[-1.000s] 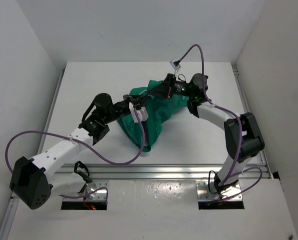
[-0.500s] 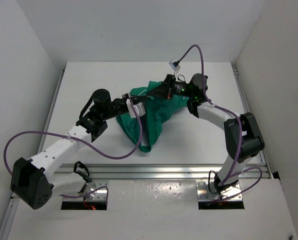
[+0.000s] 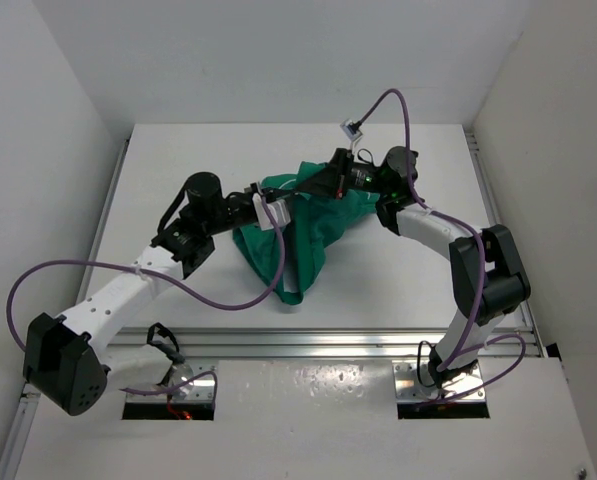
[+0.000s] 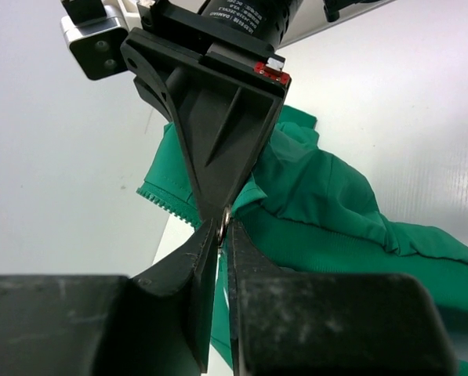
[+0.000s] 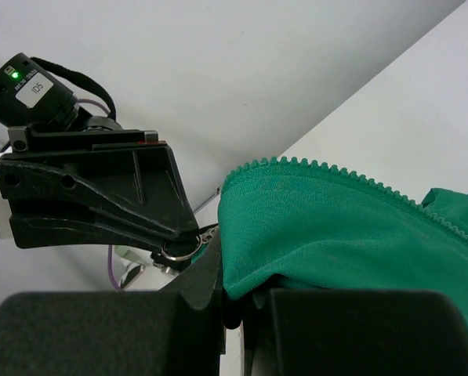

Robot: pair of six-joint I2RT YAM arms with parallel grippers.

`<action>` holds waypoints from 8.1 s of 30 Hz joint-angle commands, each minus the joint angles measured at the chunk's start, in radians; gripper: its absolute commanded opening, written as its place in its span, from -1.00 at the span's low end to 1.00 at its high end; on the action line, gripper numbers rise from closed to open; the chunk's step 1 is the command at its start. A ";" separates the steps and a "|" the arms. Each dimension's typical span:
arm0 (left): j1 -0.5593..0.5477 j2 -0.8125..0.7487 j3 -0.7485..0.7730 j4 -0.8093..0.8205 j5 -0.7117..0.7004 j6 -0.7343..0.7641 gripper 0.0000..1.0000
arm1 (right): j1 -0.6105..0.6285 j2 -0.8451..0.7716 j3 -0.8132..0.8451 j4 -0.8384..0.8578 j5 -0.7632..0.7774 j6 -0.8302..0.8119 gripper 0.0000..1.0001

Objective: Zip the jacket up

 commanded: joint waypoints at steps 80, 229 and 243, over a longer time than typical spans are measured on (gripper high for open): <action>0.141 0.200 0.181 0.015 0.124 -0.521 -1.00 | -0.054 -0.063 -0.156 0.161 -0.197 -0.029 -0.83; 0.076 0.877 0.340 0.330 0.330 -0.775 -1.00 | -0.019 -0.001 -0.326 -0.381 0.449 0.033 -0.17; 0.096 0.868 0.340 0.292 0.267 -0.786 -1.00 | -0.039 -0.037 -0.341 -0.415 0.441 -0.028 -0.99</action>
